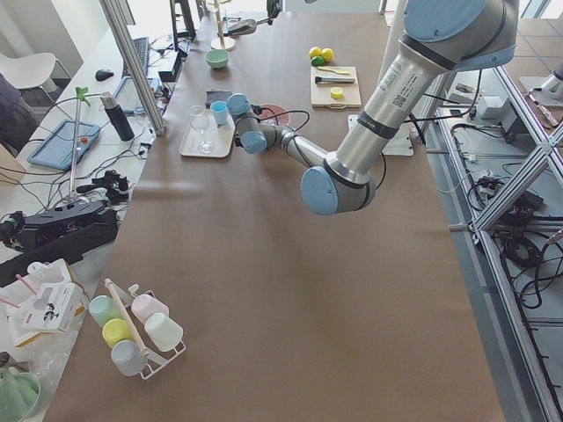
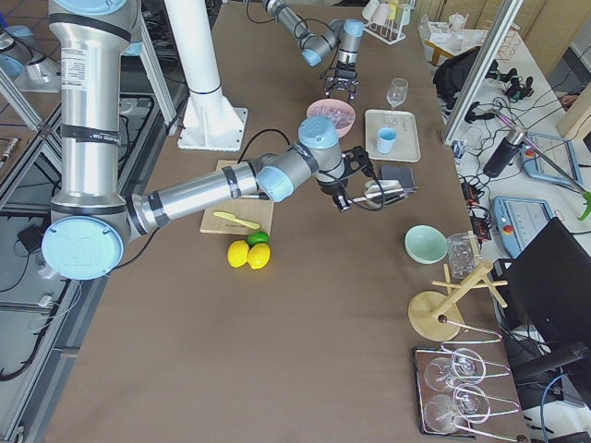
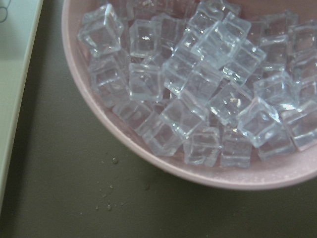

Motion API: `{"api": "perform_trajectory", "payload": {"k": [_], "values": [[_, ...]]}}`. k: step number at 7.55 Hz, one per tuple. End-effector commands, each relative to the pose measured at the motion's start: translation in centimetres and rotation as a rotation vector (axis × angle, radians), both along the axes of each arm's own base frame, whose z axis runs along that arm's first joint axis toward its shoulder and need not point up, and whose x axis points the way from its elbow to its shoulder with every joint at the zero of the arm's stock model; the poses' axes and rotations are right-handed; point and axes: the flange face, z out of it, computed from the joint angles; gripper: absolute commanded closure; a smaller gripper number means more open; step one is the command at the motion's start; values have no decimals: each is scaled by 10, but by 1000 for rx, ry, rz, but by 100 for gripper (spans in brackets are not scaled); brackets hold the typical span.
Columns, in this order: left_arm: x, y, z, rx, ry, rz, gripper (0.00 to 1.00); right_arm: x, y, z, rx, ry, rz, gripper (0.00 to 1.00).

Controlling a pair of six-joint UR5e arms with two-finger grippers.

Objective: Put ice in cup with scoop
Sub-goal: 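Carry the steel scoop with the right gripper to the pink bowl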

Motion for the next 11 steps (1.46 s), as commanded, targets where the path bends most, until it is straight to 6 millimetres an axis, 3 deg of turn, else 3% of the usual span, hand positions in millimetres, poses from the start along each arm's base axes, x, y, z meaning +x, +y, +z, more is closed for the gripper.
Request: {"api": "perform_trajectory", "payload": {"k": [1,2,4,7,8,10,11], "values": [[4,6,-5,-34,27,-14,1,-24,23,-63,208,25,-193,100],[11,14,-7,-41,45,-18,1,-67,11,-99,234,57,-302,100],[20,21,-6,-26,53,-17,1,-135,13,-174,315,241,-453,100],[26,24,-10,-14,53,-22,1,-188,21,-235,312,320,-540,100],[27,25,-11,-13,53,-23,1,-210,32,-240,344,360,-599,100],[27,25,-12,-29,53,-32,1,-259,38,-269,313,420,-672,100],[26,25,-12,-24,59,-31,1,-295,38,-287,302,495,-693,100]]}}
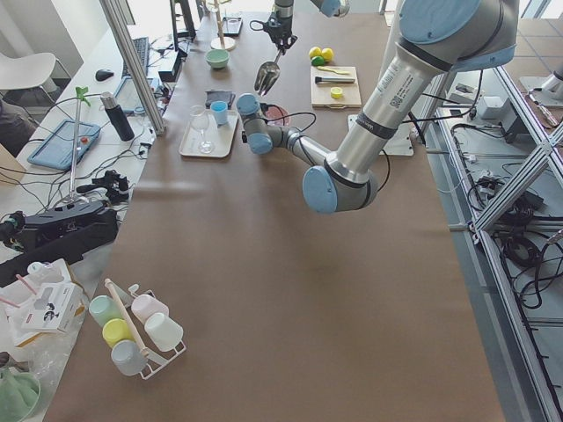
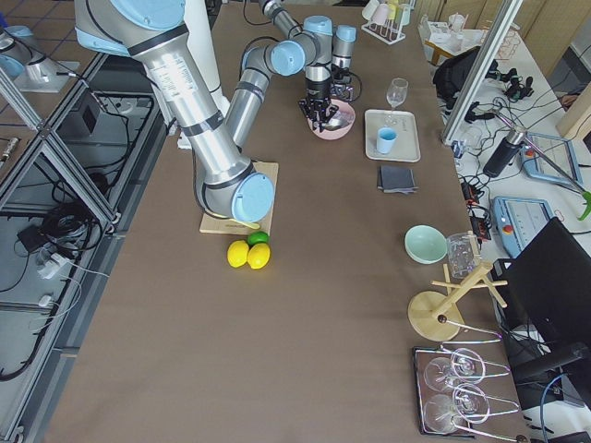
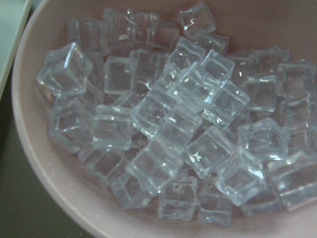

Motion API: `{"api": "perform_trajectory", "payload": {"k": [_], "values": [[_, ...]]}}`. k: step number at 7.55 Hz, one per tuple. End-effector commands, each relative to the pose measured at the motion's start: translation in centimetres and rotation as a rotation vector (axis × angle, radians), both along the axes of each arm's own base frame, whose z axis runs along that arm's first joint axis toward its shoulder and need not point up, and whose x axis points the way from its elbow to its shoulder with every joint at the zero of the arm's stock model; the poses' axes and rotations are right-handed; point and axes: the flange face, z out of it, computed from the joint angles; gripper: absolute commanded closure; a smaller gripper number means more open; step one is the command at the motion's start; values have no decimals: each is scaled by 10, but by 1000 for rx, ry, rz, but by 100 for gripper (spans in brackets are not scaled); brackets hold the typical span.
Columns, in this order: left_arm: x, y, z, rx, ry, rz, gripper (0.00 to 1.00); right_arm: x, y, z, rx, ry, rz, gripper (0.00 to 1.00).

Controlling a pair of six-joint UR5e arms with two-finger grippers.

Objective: Put ice in cup with scoop
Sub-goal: 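Carry the steel scoop with the right gripper to the pink bowl, then dig the scoop into the ice cubes while the left gripper steadies the bowl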

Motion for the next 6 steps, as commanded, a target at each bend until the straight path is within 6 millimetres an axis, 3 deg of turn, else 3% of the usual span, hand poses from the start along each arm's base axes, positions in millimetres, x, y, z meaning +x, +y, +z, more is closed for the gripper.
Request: {"api": "perform_trajectory", "payload": {"k": [1,2,3,6], "values": [[0,1,0,-3,6,-4,1,-85,-5,-53,-10,157,-39,100],[1,1,0,-3,6,-2,1,-108,-13,-80,-29,204,-48,100],[0,1,0,-5,7,-5,1,-134,-17,-82,-33,258,-62,100],[0,2,-1,-26,10,-14,1,-139,-19,-65,-31,347,-96,100]]}}
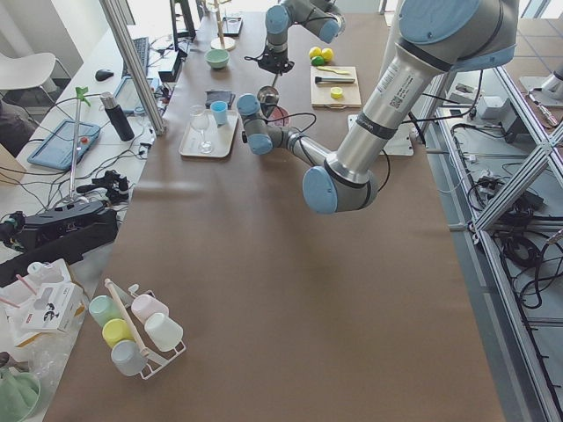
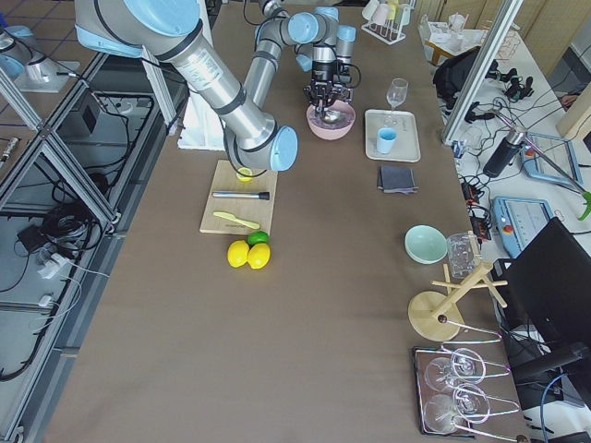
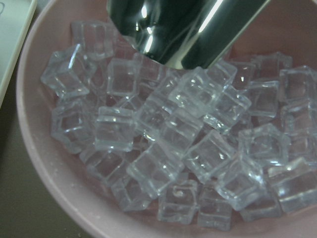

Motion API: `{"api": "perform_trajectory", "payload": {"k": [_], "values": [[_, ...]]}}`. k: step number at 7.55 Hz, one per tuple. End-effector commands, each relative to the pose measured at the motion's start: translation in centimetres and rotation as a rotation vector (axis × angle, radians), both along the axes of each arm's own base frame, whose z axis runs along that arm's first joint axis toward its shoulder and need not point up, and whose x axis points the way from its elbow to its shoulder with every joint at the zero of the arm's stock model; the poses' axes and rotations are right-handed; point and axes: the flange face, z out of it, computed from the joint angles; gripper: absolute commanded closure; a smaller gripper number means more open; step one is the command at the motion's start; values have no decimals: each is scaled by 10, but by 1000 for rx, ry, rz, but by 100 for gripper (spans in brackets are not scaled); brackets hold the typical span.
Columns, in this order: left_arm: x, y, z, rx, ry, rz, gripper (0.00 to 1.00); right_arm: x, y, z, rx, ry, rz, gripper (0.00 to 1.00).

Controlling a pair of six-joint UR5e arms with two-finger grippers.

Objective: Put ice in cup with scoop
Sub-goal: 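Dig the scoop into the ice cubes while the left gripper steadies the bowl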

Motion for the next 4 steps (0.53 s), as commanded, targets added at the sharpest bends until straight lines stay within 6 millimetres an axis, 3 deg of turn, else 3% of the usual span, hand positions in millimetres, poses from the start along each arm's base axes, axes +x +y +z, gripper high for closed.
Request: {"api": "perform_trajectory", "payload": {"k": [1,3,4], "values": [[0,0,-1,-7,2,-3,1,5,5,2,-12,78,-38,100],[0,0,-1,-7,2,-3,1,17,7,-2,3,147,-62,100],[0,1,0,-8,1,-3,1,12,10,0,-1,160,-71,100]]}}
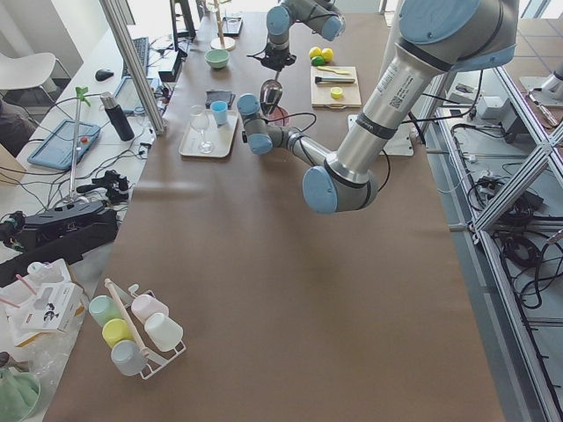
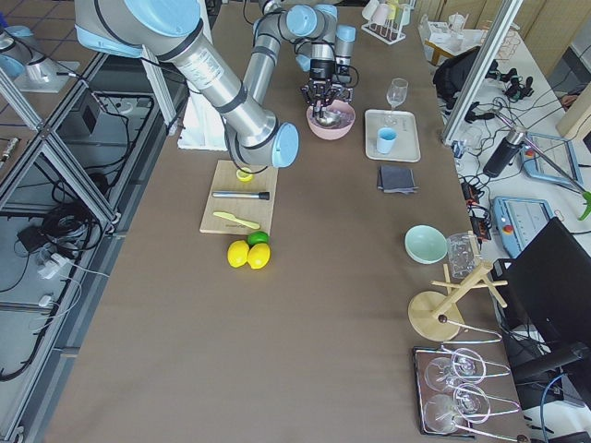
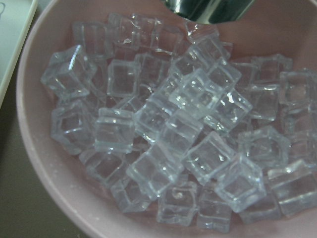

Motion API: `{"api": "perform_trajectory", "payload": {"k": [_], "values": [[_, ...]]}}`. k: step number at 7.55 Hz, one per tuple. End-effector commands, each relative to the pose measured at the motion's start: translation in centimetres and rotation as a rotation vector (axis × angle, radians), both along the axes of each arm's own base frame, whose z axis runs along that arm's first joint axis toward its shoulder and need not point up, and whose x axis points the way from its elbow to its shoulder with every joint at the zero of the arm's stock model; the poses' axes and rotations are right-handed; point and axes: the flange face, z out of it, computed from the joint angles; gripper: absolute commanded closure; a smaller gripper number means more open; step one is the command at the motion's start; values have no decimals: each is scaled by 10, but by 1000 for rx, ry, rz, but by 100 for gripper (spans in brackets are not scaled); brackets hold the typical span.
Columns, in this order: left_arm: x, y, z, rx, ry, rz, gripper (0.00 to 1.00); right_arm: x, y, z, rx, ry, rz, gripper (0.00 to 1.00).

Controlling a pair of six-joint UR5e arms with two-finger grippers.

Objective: Put ice in cup with scoop
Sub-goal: 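Dig the scoop into the ice cubes while the left gripper steadies the bowl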

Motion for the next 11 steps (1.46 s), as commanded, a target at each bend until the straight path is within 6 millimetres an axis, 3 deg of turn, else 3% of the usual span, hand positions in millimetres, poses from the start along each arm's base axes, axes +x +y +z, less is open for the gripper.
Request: {"api": "perform_trajectory", "payload": {"k": [1,3,6,8,9,11], "values": [[0,0,0,0,0,0,1,-13,12,3,11,53,-40,100],[-1,-1,0,0,0,-2,1,-40,10,-6,10,80,-56,100],[-1,-1,0,-4,0,-3,1,-65,-3,4,74,8,-38,100],[0,0,-1,-3,1,-2,1,-67,-4,12,108,-73,17,100],[0,0,-1,-5,1,-2,1,-56,2,21,127,-134,65,100],[0,0,-1,-5,1,-2,1,-41,11,55,162,-249,134,100]]}}
